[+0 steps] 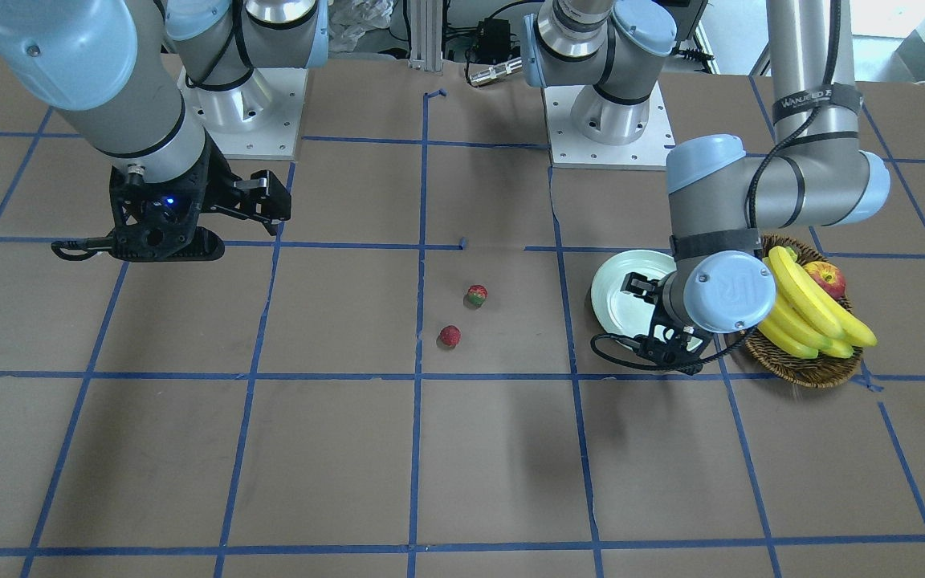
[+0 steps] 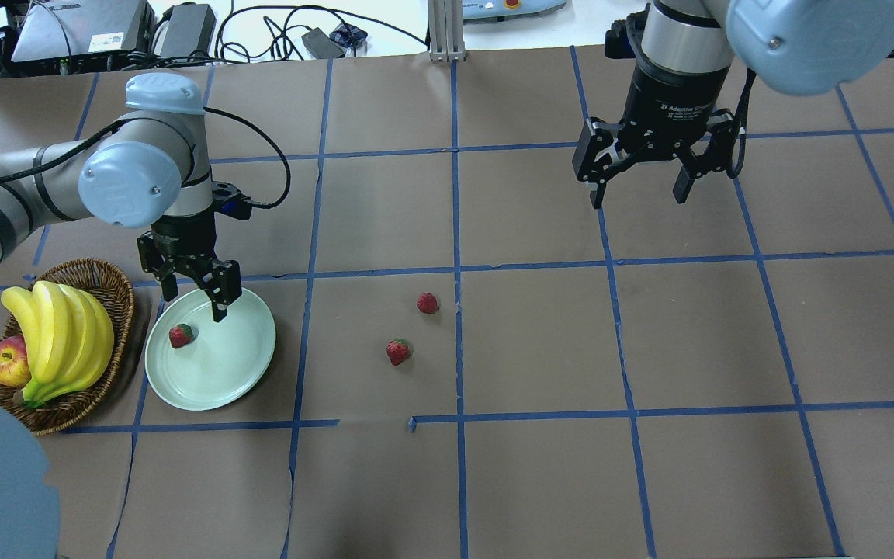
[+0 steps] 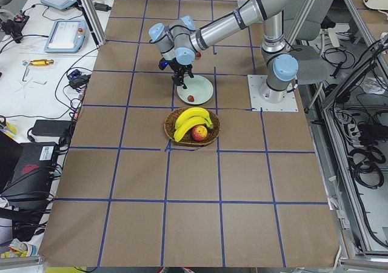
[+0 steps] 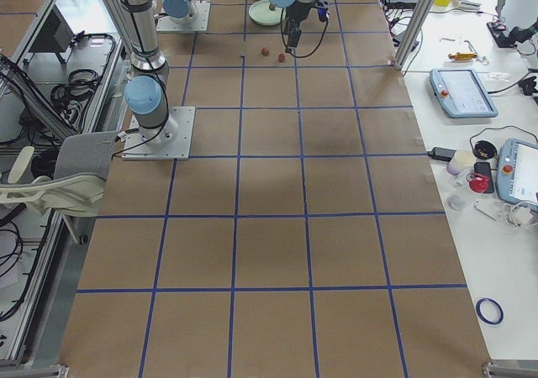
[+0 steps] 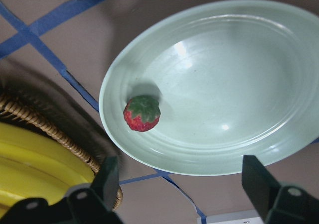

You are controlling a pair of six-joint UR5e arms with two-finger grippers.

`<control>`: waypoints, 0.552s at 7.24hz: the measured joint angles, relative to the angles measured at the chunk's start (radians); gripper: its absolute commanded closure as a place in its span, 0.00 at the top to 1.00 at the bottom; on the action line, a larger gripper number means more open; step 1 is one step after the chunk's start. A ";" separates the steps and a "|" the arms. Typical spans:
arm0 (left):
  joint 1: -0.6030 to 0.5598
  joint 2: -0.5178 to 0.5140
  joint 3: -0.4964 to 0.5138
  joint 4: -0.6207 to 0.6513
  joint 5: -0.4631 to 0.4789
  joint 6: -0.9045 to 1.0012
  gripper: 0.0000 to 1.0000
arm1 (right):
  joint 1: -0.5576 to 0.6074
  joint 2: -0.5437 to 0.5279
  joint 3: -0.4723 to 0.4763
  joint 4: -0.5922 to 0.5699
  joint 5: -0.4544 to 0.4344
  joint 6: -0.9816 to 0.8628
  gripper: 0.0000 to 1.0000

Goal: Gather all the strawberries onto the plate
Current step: 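Move the left gripper back to the remaining strawberries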

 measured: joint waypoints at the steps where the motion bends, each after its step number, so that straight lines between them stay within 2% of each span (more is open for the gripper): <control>1: -0.048 0.010 0.002 0.001 -0.030 -0.070 0.92 | 0.000 0.001 0.000 0.000 0.000 0.000 1.00; 4: -0.186 0.018 0.003 0.012 -0.152 -0.263 0.91 | 0.002 0.002 0.000 0.000 0.000 0.000 1.00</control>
